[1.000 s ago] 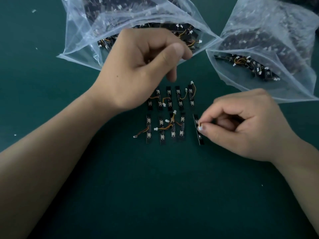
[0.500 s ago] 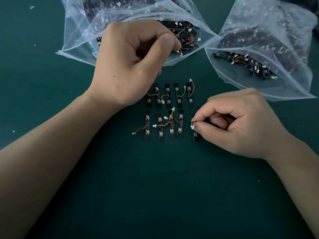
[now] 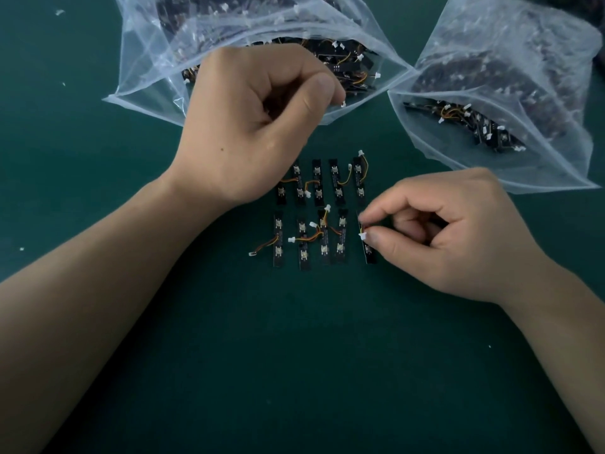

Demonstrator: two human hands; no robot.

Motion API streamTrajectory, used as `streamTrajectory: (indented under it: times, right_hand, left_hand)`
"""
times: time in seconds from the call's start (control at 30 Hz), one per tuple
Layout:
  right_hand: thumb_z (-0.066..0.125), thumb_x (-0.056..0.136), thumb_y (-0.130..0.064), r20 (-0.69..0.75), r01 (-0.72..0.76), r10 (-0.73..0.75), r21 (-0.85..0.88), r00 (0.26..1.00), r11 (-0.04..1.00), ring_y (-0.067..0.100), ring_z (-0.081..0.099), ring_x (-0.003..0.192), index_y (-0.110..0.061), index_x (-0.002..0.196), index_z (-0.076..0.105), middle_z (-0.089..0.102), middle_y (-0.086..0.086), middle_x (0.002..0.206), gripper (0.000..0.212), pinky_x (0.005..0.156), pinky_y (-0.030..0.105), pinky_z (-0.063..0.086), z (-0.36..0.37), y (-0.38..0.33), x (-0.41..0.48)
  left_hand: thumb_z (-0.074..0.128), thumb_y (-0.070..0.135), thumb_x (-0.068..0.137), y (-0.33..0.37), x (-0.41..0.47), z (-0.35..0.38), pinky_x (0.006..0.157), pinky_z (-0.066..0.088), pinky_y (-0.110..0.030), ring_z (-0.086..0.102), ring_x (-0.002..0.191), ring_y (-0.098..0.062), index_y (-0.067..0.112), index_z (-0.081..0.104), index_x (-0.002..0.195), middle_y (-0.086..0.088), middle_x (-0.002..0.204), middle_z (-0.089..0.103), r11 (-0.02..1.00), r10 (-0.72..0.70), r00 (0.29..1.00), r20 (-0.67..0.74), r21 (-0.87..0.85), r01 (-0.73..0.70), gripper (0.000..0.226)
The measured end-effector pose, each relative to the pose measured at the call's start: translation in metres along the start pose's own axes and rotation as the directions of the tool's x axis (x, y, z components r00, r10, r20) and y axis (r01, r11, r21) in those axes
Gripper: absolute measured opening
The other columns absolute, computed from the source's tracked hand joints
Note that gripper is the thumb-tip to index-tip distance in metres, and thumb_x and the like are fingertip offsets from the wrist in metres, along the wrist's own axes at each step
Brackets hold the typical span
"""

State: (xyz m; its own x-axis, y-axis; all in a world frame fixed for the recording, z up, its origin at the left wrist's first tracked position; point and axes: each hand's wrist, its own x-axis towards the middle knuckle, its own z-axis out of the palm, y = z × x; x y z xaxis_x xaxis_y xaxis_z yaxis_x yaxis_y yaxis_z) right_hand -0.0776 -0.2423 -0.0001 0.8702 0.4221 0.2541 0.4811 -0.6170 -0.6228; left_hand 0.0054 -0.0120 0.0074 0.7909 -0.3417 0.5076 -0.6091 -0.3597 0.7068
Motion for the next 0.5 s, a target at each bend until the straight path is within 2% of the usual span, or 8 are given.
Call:
streamTrajectory:
  times: [0.13, 0.3, 0.5]
  right_hand:
    - [0.076, 0.088, -0.018, -0.005, -0.024, 0.025, 0.058, 1.000, 0.998, 0.017, 0.047, 0.048, -0.019, 0.104, 0.073, 0.050, -0.006, 0.056, 0.016, 0.053, 0.014, 0.035, -0.0020, 0.0003, -0.0025]
    - [0.070, 0.088, -0.011, 0.024, -0.038, 0.036, 0.086, 0.999, 0.996, 0.017, 0.048, 0.047, -0.016, 0.105, 0.072, 0.053, -0.002, 0.057, 0.018, 0.050, 0.016, 0.035, -0.0034, 0.0015, -0.0031]
    - [0.077, 0.084, -0.021, 0.084, -0.023, 0.027, -0.051, 0.996, 0.998, 0.011, 0.042, 0.047, -0.021, 0.099, 0.074, 0.047, -0.007, 0.055, 0.015, 0.054, 0.014, 0.031, -0.0052, -0.0002, -0.0015]
  left_hand:
    - [0.054, 0.009, 0.104, -0.0007, 0.0011, -0.0011, 0.050, 0.040, -0.033, 0.055, 0.053, -0.018, 0.003, 0.077, 0.094, 0.007, 0.066, 0.064, 1.000, -0.008, 1.000, 0.000, 0.015, 0.008, 0.026]
    - [0.054, 0.010, 0.104, -0.0015, 0.0013, -0.0011, 0.049, 0.038, -0.035, 0.052, 0.051, -0.018, 0.005, 0.077, 0.094, -0.001, 0.064, 0.064, 0.999, -0.033, 0.999, -0.012, 0.014, 0.033, 0.026]
    - [0.054, 0.011, 0.104, -0.0014, 0.0023, -0.0016, 0.049, 0.038, -0.033, 0.052, 0.050, -0.017, 0.004, 0.078, 0.094, -0.004, 0.062, 0.063, 0.999, -0.039, 0.999, -0.018, 0.010, 0.040, 0.026]
